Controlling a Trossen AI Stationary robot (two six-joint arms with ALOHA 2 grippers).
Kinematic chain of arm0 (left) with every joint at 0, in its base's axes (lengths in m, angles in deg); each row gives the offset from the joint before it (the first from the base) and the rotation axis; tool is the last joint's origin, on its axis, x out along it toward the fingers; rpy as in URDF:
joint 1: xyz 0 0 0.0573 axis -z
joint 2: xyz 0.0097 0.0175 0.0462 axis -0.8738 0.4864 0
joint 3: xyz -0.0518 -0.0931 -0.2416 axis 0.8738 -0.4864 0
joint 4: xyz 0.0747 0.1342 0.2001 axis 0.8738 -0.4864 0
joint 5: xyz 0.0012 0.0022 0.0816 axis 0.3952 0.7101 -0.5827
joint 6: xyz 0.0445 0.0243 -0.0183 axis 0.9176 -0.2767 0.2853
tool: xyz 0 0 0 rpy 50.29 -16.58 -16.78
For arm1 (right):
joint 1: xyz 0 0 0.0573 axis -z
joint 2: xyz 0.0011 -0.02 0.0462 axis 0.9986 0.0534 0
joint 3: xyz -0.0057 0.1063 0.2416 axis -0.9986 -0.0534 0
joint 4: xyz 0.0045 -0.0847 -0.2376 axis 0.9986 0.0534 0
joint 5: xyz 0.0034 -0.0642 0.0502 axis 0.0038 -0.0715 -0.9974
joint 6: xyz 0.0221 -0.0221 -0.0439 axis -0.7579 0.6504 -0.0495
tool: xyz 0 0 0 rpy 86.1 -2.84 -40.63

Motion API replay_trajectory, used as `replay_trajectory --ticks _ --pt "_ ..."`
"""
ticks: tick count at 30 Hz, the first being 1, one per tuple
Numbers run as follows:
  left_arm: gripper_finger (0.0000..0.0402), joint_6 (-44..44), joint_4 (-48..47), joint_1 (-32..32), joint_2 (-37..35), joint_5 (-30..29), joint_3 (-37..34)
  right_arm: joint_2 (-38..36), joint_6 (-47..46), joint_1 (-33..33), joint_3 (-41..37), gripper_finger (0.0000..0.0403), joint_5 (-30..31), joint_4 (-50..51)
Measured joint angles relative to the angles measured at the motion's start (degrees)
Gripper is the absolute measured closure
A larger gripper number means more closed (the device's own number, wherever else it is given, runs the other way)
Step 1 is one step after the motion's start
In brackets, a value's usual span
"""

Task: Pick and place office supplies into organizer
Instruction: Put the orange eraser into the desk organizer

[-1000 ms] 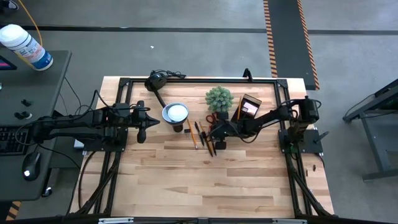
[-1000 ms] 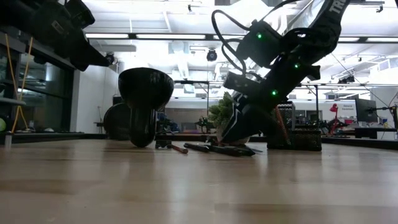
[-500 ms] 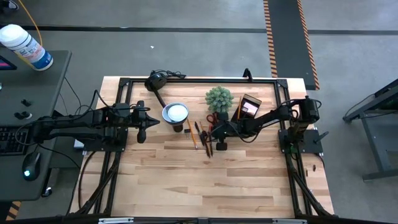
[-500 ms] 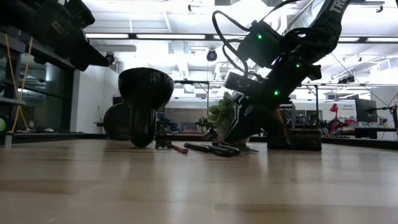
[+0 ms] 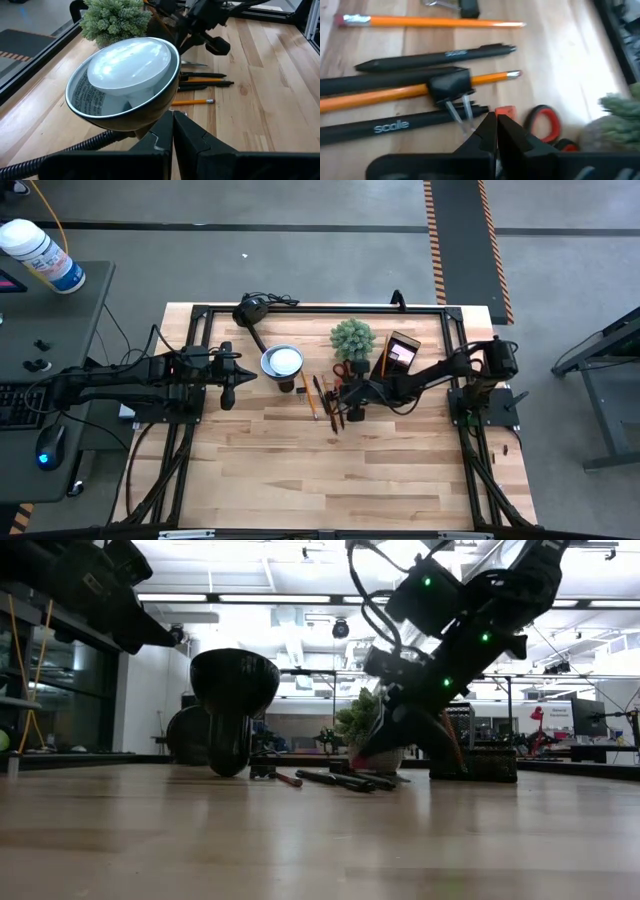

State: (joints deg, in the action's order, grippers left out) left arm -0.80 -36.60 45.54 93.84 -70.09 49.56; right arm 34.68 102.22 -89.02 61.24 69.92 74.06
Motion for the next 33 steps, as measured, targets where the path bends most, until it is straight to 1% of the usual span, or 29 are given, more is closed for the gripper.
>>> replay_trajectory --ticks 5,9,16,18,21,24,26,29,33 --pt "0.0401 0.0 0.0 0.0 0.0 0.0 0.0 -3.5 -1.0 -0.8 0.0 0.0403 0.3 0.9" --pt "0.0401 0.0 0.0 0.0 0.0 0.0 0.0 -8.8 -3.5 -2.4 0.3 0.0403 1.1 5.0" --pt "0.0401 0.0 0.0 0.0 0.0 0.0 0.0 -18.4 -16.5 -6.9 5.9 0.0402 2.8 29.5" --pt "0.0401 0.0 0.0 0.0 0.0 0.0 0.0 -19.3 -21.2 -8.8 8.7 0.0402 2.3 37.5" --pt "0.0401 0.0 0.0 0.0 0.0 0.0 0.0 -19.4 -28.1 -11.2 13.4 0.0402 2.4 52.1" --pt "0.0401 0.0 0.0 0.0 0.0 0.0 0.0 -19.4 -34.7 -12.7 16.9 0.0402 2.2 62.9" --pt "0.0401 0.0 0.0 0.0 0.0 0.0 0.0 -19.5 -37.7 -13.9 18.1 0.0402 4.5 69.1" --pt "0.0401 0.0 0.0 0.0 0.0 0.0 0.0 -19.8 -42.5 -14.4 18.1 0.0402 5.7 76.5" --pt "0.0401 0.0 0.0 0.0 0.0 0.0 0.0 -20.0 -47.0 -13.8 14.5 0.0402 10.7 78.5"
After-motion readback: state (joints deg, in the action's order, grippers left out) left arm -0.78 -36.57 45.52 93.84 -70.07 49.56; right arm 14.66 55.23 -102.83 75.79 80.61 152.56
